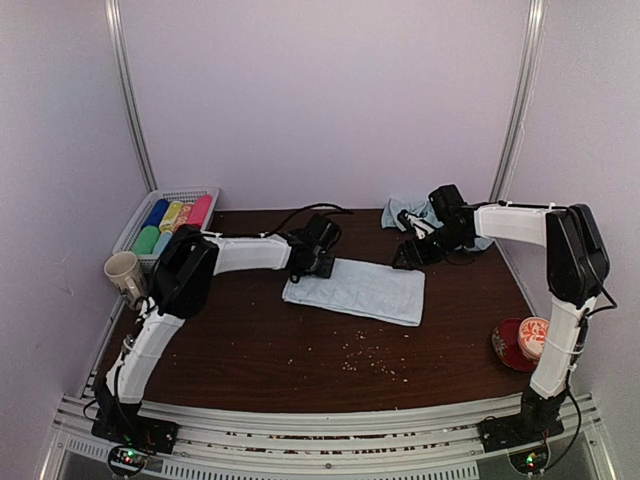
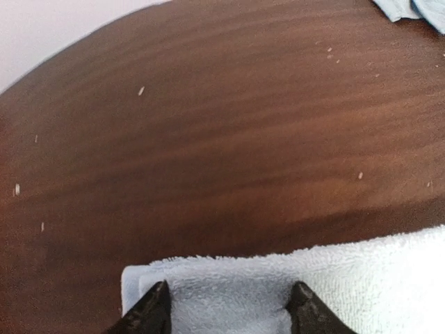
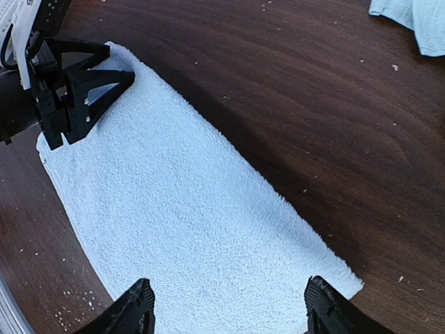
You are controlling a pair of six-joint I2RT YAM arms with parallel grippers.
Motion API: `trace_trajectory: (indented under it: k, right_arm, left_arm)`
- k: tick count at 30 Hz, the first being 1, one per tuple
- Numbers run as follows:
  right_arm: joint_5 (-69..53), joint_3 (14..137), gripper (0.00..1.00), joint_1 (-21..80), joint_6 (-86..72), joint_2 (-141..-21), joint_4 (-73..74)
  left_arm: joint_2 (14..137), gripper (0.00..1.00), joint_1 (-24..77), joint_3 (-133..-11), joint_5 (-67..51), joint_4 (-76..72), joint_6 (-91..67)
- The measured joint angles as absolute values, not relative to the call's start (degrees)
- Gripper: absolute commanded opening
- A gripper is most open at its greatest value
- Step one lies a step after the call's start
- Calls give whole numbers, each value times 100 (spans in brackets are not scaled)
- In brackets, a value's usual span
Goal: Roll the towels
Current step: Rotate the towel at the center of the board.
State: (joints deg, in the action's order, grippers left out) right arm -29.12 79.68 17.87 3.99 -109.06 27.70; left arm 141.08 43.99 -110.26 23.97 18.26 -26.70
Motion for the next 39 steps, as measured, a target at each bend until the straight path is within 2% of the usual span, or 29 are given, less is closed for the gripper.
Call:
trace_trajectory:
  k: [3, 7, 12, 14, 16, 17, 21, 26, 31, 39]
  right_arm:
    - [-2598, 7968, 77, 1723, 314, -10866, 2687]
    - [-2274, 7968, 78, 1509, 276, -10820, 2600]
    - [-2191, 7990, 79, 1345, 526, -10814, 2727]
    - [-2180, 8036, 83, 1382, 819, -10798, 2886]
    - [-2110, 8036, 99, 1459, 1133, -10713, 2993]
    - [-2056, 8023, 100, 1507, 1275, -10637, 3030]
    - [-1691, 7754, 100, 1706, 1942, -10127, 3013]
    - [-694, 7065, 100, 2204, 2738, -9662, 2729]
    - [408, 6139, 100, 2877, 3312, -9647, 2364]
    - [1236, 5830, 100, 3140, 3636, -9699, 2102]
  left_arm:
    - [14800, 96, 4399, -12164, 2543, 1824, -2222]
    - [15244, 98, 4386, -12936, 2720, 1723, -1839]
    - [15019, 98, 4344, -12766, 2814, 1356, -1643]
    - [14665, 98, 4324, -12433, 2825, 1251, -1608]
    - [14226, 98, 4316, -12136, 2823, 1212, -1605]
    - [13931, 98, 4316, -11957, 2812, 1203, -1616]
    - [12748, 98, 4331, -11375, 2751, 1197, -1688]
    - [11225, 98, 4462, -10071, 2786, 1219, -1826]
    - [10005, 98, 4606, -8276, 2759, 1496, -2099]
    - [8289, 98, 4613, -5968, 2729, 1817, -2543]
